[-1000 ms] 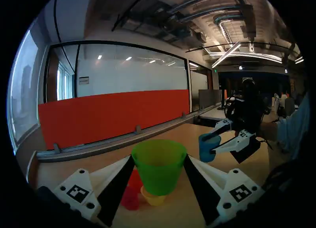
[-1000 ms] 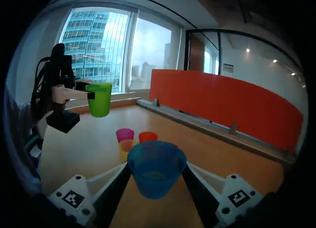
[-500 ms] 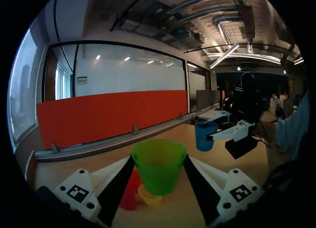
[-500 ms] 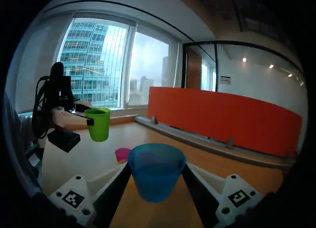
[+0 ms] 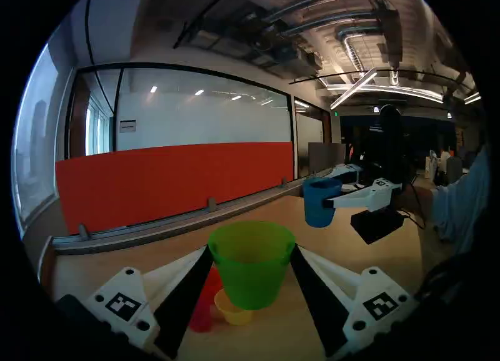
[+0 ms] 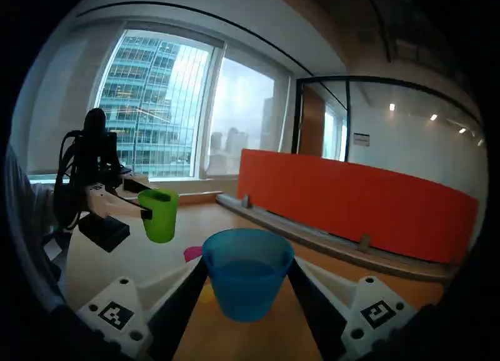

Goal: Pour water

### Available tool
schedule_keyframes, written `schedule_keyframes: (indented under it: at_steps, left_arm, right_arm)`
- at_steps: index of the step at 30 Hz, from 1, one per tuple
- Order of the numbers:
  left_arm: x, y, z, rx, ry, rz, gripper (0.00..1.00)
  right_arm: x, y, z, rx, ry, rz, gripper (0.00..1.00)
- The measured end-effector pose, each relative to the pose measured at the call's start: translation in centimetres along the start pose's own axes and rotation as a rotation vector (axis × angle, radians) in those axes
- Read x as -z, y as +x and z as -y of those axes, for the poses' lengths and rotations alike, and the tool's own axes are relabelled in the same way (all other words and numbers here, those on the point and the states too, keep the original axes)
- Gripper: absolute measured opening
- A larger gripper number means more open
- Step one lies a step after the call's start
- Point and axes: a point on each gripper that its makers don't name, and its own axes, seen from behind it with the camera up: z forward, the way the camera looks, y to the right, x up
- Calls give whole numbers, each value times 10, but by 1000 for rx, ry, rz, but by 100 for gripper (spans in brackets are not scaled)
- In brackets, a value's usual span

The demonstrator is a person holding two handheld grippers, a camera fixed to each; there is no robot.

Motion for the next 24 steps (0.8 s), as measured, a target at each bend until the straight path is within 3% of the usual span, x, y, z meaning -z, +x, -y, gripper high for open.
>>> schedule_keyframes:
  at_steps: [12, 24]
  left_arm:
    - [-6, -4, -16, -2, -32, -13, 87]
    - [-10, -5, -23, 3, -47, -21, 87]
  right_arm:
    - [-5, 25, -1, 85, 16, -23, 90]
    - [-12, 61, -3, 204, 18, -56, 90]
